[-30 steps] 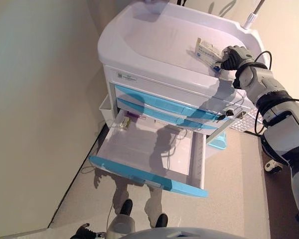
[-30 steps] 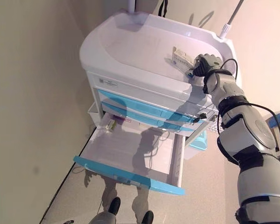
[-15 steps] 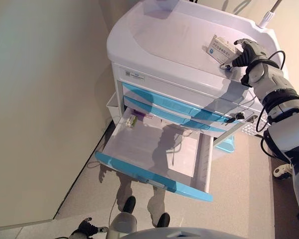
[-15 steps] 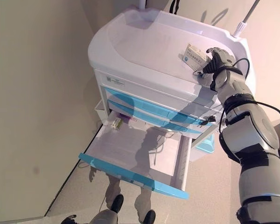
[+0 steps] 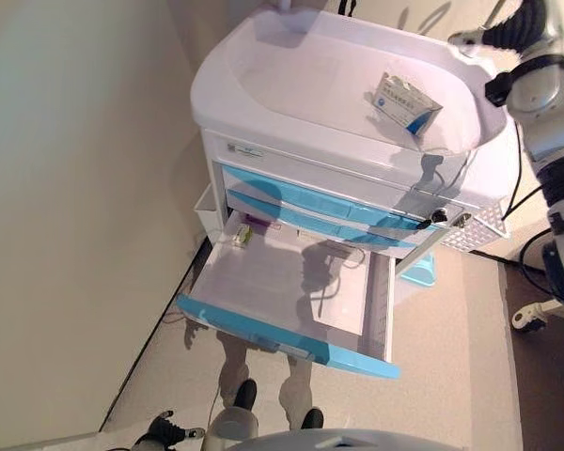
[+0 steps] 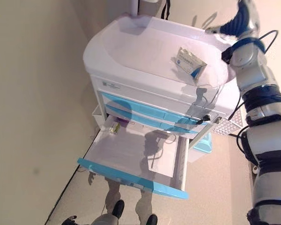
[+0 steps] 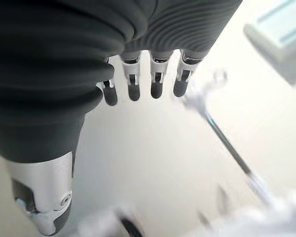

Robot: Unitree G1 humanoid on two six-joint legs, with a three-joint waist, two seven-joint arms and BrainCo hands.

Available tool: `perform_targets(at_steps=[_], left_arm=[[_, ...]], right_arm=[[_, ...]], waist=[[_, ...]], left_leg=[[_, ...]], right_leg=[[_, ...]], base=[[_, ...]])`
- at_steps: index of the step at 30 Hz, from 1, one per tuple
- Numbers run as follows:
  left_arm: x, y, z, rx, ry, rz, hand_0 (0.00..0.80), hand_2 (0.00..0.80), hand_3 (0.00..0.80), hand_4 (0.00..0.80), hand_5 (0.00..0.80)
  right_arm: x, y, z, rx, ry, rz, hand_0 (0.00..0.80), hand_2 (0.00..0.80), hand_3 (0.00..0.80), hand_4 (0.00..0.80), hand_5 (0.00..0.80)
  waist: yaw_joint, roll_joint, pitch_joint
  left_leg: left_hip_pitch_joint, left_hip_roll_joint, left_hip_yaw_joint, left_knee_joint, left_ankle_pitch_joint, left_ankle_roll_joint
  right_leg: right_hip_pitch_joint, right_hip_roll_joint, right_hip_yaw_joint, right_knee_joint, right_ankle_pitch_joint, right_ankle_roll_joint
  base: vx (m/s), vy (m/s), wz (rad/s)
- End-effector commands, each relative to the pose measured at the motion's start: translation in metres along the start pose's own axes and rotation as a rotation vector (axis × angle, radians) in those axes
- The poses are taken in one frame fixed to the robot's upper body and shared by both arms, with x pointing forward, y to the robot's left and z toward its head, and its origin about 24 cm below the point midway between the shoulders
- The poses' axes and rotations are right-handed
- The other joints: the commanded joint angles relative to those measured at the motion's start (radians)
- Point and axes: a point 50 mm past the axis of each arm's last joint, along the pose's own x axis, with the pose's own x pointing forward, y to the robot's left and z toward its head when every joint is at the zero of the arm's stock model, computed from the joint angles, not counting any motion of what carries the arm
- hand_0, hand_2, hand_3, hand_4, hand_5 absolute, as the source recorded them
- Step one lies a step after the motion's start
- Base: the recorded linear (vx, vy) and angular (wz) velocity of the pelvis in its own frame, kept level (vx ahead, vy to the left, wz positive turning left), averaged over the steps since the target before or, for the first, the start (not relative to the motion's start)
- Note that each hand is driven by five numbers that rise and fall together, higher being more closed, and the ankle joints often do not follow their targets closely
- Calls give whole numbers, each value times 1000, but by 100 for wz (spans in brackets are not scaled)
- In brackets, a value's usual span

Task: Open the drawer and pick up the medicine

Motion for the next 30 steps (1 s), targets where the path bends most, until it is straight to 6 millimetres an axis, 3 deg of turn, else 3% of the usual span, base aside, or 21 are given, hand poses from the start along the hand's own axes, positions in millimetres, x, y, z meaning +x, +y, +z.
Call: perform_targets(at_steps=[1, 5, 6, 7, 12, 15, 20, 21, 22, 23, 24, 27, 30], left_arm=[[0, 1, -5, 21, 25, 21, 0, 0, 0, 0, 0], [-1, -6, -4, 27, 21, 4, 0, 0, 0, 0, 0], [-1, -11, -3, 31, 16, -11, 0, 0, 0, 0, 0], [-1, -10, -3, 35, 17, -9, 0, 0, 0, 0, 0], [-3, -23, -3, 45, 23, -43, 0, 0, 0, 0, 0], [-3, -26, -5, 57, 25, -58, 0, 0, 0, 0, 0], [-4, -30, -6, 65, 14, -81, 0, 0, 0, 0, 0], [-5, -30, -6, 65, 15, -81, 0, 0, 0, 0, 0], [-5, -30, -6, 62, 12, -85, 0, 0, 0, 0, 0], [-5, -30, -6, 62, 12, -85, 0, 0, 0, 0, 0], [-5, -30, -7, 61, 17, -89, 0, 0, 0, 0, 0], [-5, -30, -7, 61, 13, -91, 0, 0, 0, 0, 0], [-4, -28, -5, 57, 8, -86, 0, 0, 0, 0, 0]], right_arm=[[-5, -21, -1, 78, -48, -104, 0, 0, 0, 0, 0], [-33, -30, -22, 233, -27, -169, 0, 0, 0, 0, 0], [-51, -30, -38, 277, 9, -161, 0, 0, 0, 0, 0], [-53, -31, -39, 277, 13, -161, 0, 0, 0, 0, 0], [-127, -26, -89, 420, 187, -173, 0, 0, 0, 0, 0], [-178, -32, -115, 403, 314, -179, 0, 0, 0, 0, 0], [-265, -17, -162, 302, 647, -67, 0, 0, 0, 0, 0], [-265, -17, -162, 301, 647, -67, 0, 0, 0, 0, 0], [-285, -10, -172, 280, 732, -25, 0, 0, 0, 0, 0], [-285, -10, -172, 281, 732, -25, 0, 0, 0, 0, 0], [-309, 1, -181, 283, 833, 18, 0, 0, 0, 0, 0], [-352, 18, -193, 239, 995, 142, 0, 0, 0, 0, 0], [-381, 28, -201, 160, 1105, 266, 0, 0, 0, 0, 0]], waist=[[-7, -2, -52], [-31, 17, -59], [-47, 27, -59], [-43, 25, -61], [-83, 54, -62], [-101, 67, -61], [-136, 96, -46], [-134, 96, -47], [-142, 102, -42], [-142, 102, -42], [-152, 111, -35], [-167, 125, -21], [-174, 134, -12]], left_leg=[[10, -34, 63, 14, -63, 35], [22, -33, 89, 8, -67, 36], [24, -33, 99, 6, -68, 37], [24, -33, 100, 5, -68, 37], [29, -36, 136, 0, -75, 40], [33, -38, 155, -1, -80, 44], [37, -41, 196, -2, -85, 48], [37, -41, 198, -2, -86, 48], [38, -41, 207, -2, -87, 49], [38, -41, 208, -2, -87, 49], [38, -43, 224, -2, -89, 50], [36, -43, 248, -1, -90, 51], [35, -42, 267, -1, -91, 52]], right_leg=[[-46, -10, 28, 100, -10, 55], [-45, -11, 43, 93, -3, 61], [-46, -12, 54, 90, 0, 62], [-46, -12, 54, 90, 1, 62], [-56, -15, 88, 82, 14, 70], [-62, -17, 109, 80, 20, 73], [-82, -20, 152, 78, 29, 77], [-82, -20, 154, 78, 29, 77], [-87, -20, 163, 80, 31, 79], [-87, -20, 163, 80, 31, 79], [-94, -20, 181, 78, 37, 81], [-110, -19, 208, 82, 45, 82], [-122, -17, 226, 85, 47, 83]], base=[[-5, 19, -17], [-5, 28, -18], [-7, 22, -13], [-10, 33, -18], [-7, 37, -23], [-6, 45, -25], [-19, 46, -30], [-20, 38, -31], [-9, 20, -36], [-19, 52, -45], [-15, 49, -30], [-22, 50, -24], [-8, 34, -31]])
